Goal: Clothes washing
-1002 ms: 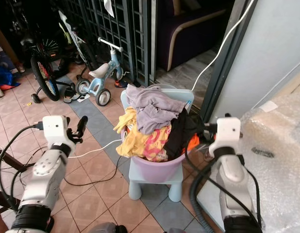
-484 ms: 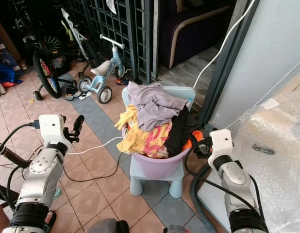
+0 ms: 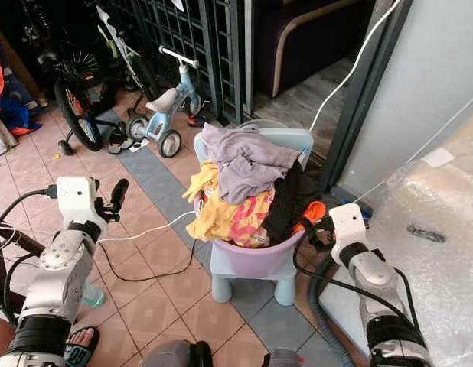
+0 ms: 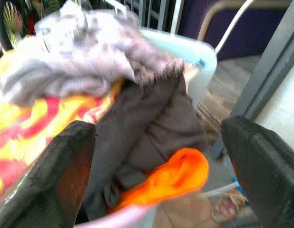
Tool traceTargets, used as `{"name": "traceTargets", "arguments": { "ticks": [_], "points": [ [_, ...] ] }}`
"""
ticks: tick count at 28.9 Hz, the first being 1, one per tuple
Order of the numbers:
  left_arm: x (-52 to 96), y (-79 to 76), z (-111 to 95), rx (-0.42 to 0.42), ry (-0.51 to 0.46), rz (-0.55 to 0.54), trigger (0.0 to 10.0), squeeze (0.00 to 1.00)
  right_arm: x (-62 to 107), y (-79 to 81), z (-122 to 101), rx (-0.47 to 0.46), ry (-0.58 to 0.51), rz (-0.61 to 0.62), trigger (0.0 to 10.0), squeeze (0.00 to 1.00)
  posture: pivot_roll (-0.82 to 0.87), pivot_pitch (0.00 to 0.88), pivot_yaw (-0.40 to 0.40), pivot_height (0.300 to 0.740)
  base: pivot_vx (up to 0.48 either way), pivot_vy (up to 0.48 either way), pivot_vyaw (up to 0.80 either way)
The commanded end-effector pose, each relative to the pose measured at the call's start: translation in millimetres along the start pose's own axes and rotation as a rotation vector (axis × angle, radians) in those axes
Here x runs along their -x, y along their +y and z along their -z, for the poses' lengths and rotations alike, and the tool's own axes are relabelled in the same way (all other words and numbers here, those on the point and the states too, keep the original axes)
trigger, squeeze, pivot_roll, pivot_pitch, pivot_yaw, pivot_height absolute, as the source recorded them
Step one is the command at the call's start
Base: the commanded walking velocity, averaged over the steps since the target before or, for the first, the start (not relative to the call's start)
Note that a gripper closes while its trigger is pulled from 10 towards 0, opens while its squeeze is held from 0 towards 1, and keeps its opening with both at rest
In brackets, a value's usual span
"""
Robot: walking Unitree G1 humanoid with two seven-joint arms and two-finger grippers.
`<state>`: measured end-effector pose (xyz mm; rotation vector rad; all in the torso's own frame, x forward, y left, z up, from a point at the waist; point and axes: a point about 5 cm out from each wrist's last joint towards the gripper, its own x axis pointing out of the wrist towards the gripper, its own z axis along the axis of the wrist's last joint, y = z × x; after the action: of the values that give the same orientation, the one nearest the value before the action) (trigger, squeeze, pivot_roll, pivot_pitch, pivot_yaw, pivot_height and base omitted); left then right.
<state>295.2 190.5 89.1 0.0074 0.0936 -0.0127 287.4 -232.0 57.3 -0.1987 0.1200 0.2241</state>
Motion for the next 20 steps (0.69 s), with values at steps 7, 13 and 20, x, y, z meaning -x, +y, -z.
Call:
{"name": "traceTargets", "arguments": {
  "ticks": [7,13,20],
  "points": [
    [4.3,-10.3,-4,0.027,-0.020,-0.037,10.0,0.00,12.6,30.7,-27,-0.057,-0.176,0.059,10.0,0.00,-0.07,0.066,0.059,0.740,0.000,0.000,0.00],
    [8.2,-26.5,-2,0.049,-0.011,0.003,10.0,0.00,19.6,59.6,-37,-0.020,-0.197,0.003,10.0,0.00,-0.10,0.076,0.056,0.740,0.000,0.000,0.13],
    [9.2,-31.9,-2,0.048,-0.017,0.008,10.0,0.00,15.9,67.6,-50,-0.077,-0.205,0.040,10.0,0.00,-0.10,0.082,0.043,0.740,0.000,0.000,0.80]
  ]
}}
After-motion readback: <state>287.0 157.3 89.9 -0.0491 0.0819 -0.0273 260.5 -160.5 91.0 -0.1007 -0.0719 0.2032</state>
